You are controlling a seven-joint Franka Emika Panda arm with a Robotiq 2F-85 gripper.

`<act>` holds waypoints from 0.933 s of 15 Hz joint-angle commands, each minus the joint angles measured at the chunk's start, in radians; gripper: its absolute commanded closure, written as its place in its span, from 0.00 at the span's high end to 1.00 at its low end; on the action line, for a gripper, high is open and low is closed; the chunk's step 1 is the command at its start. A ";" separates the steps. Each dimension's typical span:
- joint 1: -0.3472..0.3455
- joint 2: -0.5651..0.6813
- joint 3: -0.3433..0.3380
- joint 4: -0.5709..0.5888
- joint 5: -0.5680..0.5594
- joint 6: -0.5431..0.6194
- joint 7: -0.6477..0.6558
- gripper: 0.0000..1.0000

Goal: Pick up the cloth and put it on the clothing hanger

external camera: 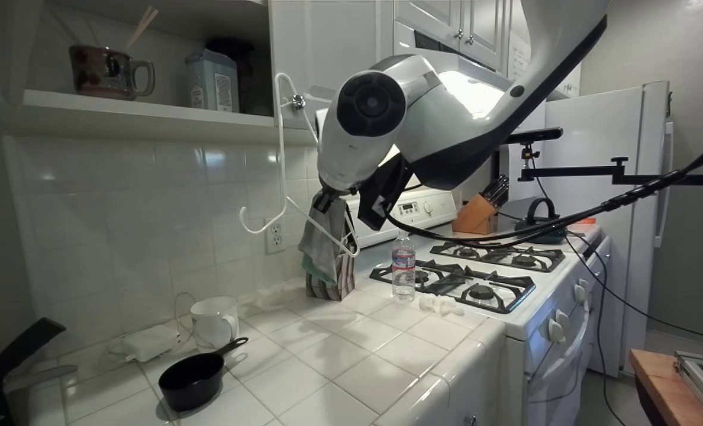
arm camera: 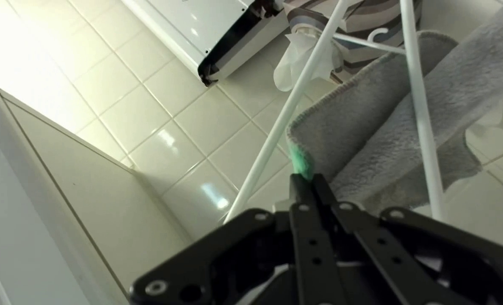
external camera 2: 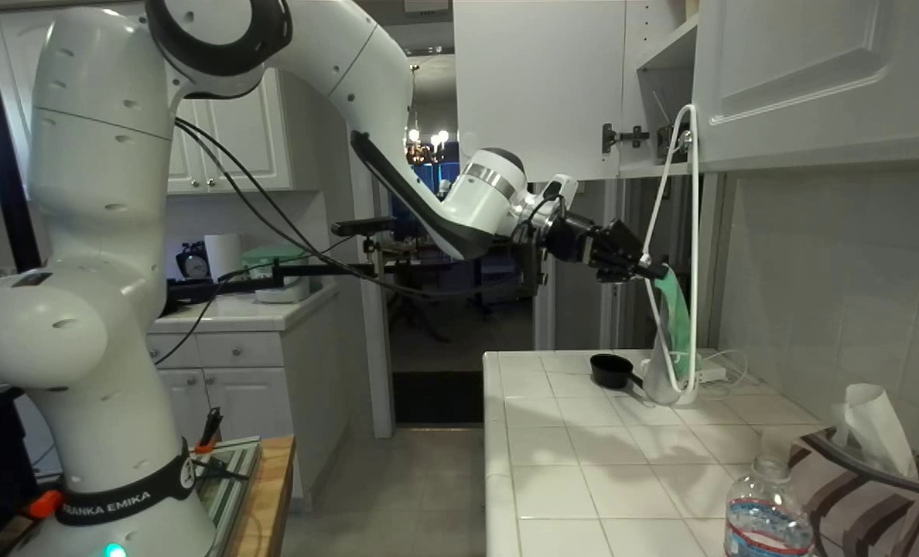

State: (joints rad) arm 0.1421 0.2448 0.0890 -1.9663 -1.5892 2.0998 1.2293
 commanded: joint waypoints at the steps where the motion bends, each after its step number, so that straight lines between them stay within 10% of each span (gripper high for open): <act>1: 0.021 -0.107 0.024 -0.109 -0.043 -0.094 0.081 0.01; 7: 0.038 -0.230 0.063 -0.234 -0.041 -0.257 0.146 0.01; 14: -0.001 -0.128 0.051 -0.261 0.009 -0.061 0.189 0.01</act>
State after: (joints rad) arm 0.1676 0.0726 0.1511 -2.2322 -1.5923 1.9468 1.3891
